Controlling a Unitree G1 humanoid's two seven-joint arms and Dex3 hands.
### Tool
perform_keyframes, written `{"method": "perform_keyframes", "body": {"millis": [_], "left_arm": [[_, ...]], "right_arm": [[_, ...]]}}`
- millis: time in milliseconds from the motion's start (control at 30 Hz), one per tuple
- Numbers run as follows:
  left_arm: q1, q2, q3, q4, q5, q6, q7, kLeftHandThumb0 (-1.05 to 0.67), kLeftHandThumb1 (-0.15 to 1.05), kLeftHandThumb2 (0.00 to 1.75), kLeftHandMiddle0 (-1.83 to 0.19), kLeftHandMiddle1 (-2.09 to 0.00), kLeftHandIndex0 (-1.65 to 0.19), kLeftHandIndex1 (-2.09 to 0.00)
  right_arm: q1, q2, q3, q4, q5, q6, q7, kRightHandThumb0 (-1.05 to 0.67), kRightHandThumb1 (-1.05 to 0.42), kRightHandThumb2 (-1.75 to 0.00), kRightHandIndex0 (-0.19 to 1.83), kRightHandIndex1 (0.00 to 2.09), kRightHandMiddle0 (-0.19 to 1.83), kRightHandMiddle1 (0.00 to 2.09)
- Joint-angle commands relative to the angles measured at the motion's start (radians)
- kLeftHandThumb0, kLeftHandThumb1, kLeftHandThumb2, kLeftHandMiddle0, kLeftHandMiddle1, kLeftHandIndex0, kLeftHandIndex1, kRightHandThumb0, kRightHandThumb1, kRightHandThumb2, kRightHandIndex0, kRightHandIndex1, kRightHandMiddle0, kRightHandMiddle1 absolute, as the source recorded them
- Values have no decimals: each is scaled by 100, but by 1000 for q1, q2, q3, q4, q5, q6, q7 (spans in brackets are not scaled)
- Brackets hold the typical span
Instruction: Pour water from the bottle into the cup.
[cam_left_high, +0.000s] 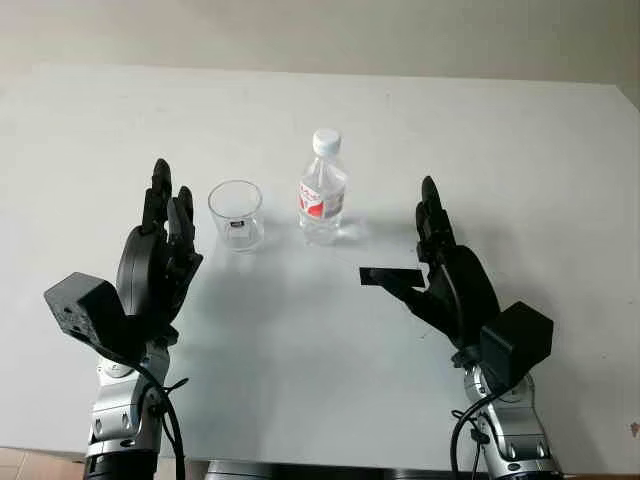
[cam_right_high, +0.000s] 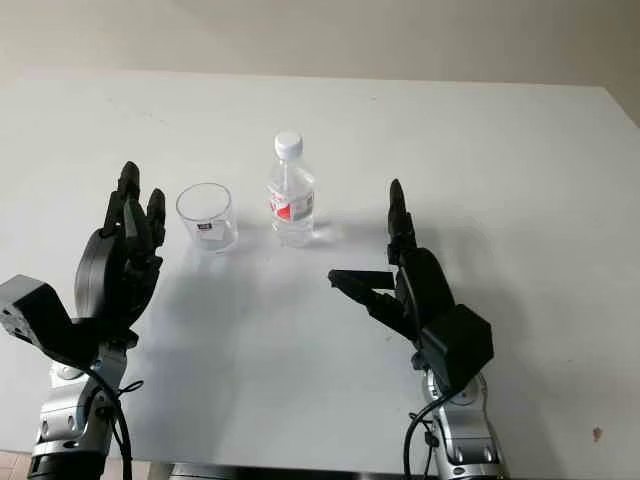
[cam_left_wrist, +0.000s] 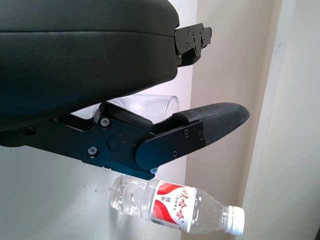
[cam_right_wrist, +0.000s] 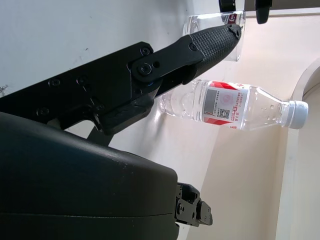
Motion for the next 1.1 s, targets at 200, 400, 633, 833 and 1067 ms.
{"method": "perform_keyframes", "body": {"millis": [200, 400, 633, 833, 1067], "left_arm": [[-4, 6, -3, 0, 2, -7, -8, -74, 105, 76, 12, -5, 16, -5], [-31, -3, -3, 41, -4, -22, -11, -74, 105, 75, 12, -5, 17, -5], [-29, -5, -8, 42, 5, -35, -4, -74, 105, 77, 12, -5, 17, -5], [-18, -11, -6, 35, -1, -45, -2, -74, 105, 76, 13, -5, 17, -5], [-9, -13, -9, 22, 4, -39, 15, -74, 105, 76, 12, -5, 18, -5]], "right_arm": [[6, 1, -2, 0, 9, -3, 7, -86, -95, -5, -19, 0, -19, 0], [-49, -13, -7, 44, 3, -2, 14, -87, -95, -5, -19, 0, -19, 0], [-283, -31, 6, 210, -57, -39, 2, -90, -92, -5, -19, 0, -19, 0], [-486, -33, 36, 396, -104, -51, 7, -93, -91, -4, -19, 0, -19, 0], [-617, -25, 88, 587, -184, -84, -36, -91, -90, -5, -19, 0, -19, 0]]}}
